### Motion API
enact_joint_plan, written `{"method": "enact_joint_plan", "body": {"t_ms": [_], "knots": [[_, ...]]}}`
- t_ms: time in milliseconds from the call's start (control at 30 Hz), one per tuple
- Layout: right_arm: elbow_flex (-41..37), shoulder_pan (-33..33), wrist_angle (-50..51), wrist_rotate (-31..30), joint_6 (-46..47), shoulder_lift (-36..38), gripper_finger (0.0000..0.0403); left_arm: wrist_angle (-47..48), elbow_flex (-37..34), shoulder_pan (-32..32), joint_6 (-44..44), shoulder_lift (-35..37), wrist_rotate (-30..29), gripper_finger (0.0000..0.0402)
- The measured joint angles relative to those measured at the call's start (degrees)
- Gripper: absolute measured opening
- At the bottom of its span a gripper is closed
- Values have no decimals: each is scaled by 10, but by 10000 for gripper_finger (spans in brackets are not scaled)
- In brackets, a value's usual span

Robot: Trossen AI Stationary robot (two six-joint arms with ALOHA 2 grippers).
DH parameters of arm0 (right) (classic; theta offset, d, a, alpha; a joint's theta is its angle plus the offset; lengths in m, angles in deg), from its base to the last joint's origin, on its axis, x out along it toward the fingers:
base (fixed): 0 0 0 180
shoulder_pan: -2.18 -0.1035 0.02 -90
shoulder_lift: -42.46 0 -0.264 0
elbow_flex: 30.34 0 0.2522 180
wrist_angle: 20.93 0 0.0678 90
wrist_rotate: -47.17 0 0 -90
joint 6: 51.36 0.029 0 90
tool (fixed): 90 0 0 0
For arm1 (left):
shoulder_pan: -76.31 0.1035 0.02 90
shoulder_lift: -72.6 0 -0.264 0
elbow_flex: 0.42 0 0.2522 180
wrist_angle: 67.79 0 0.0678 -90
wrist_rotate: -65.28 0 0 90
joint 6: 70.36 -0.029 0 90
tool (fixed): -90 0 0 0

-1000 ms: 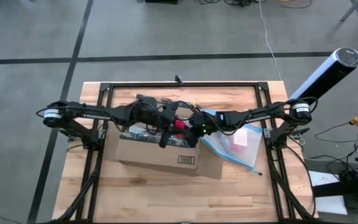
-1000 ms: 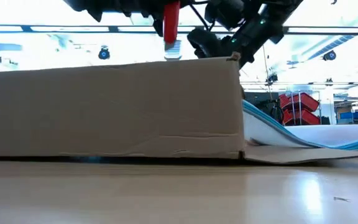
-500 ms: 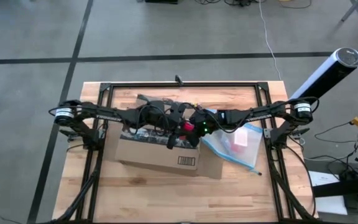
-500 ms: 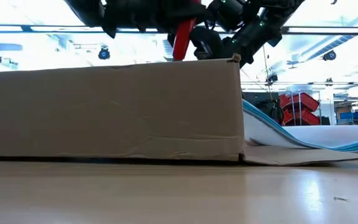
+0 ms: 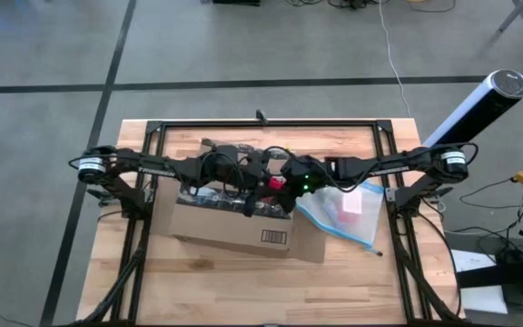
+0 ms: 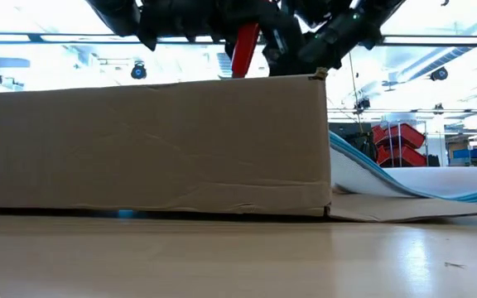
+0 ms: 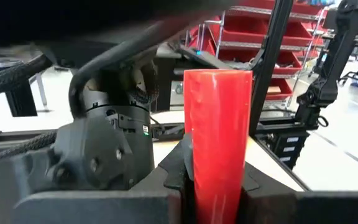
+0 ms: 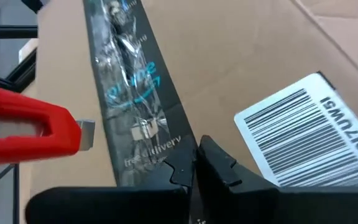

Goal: Unpack boxes
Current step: Break down the box using the red cutter

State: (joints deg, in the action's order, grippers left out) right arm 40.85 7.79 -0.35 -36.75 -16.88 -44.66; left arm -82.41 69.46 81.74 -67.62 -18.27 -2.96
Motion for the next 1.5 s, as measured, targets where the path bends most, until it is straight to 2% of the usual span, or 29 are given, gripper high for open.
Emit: {"method": "enact_joint_plan", "body": {"t_ms": [333, 500, 633, 767, 867, 1000, 1500], "knots": [[3, 1, 91, -14, -10, 92, 0, 15, -5, 0, 8, 8, 5, 31], [4, -26, 123, -19, -17, 154, 0, 15, -5, 0, 10, 7, 4, 31], [-17, -85, 147, -99, -12, 175, 0, 2, -3, 0, 10, 9, 1, 31], [-66, -153, 81, -201, 36, 196, 0, 3, -3, 1, 6, 8, -7, 31], [-117, -189, 7, -234, 69, 193, 0, -1, 1, 1, -7, 8, -15, 31], [-162, -208, -97, -241, 92, 176, 0, -1, 3, 4, -12, 8, -18, 31], [-171, -210, -203, -221, 116, 45, 0, -1, 3, 2, 12, 0, -15, 31]]}}
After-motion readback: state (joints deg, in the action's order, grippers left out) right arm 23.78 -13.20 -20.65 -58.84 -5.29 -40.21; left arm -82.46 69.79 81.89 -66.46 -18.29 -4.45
